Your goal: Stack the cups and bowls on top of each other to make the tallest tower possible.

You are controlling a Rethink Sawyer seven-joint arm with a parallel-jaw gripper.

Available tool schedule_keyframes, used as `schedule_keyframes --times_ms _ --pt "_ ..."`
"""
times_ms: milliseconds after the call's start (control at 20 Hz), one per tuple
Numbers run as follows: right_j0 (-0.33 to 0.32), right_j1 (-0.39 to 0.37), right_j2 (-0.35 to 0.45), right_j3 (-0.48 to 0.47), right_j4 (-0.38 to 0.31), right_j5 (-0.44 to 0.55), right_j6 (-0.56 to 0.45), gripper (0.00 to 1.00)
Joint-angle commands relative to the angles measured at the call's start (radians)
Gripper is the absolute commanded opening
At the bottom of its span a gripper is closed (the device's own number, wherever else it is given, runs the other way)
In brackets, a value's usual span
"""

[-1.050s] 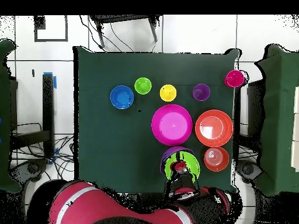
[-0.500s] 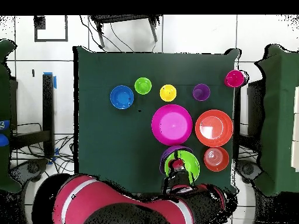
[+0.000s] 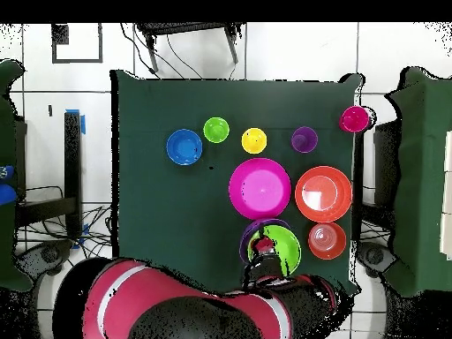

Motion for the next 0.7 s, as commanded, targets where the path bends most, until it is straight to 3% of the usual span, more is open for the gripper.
schedule_keyframes --times_ms 50,700 --pt "0.013 0.051 0.141 -0.100 0.049 -0.011 -0.216 1.00" --pt "0.048 -0.080 0.081 -0.057 -0.085 0.059 -0.112 1.00"
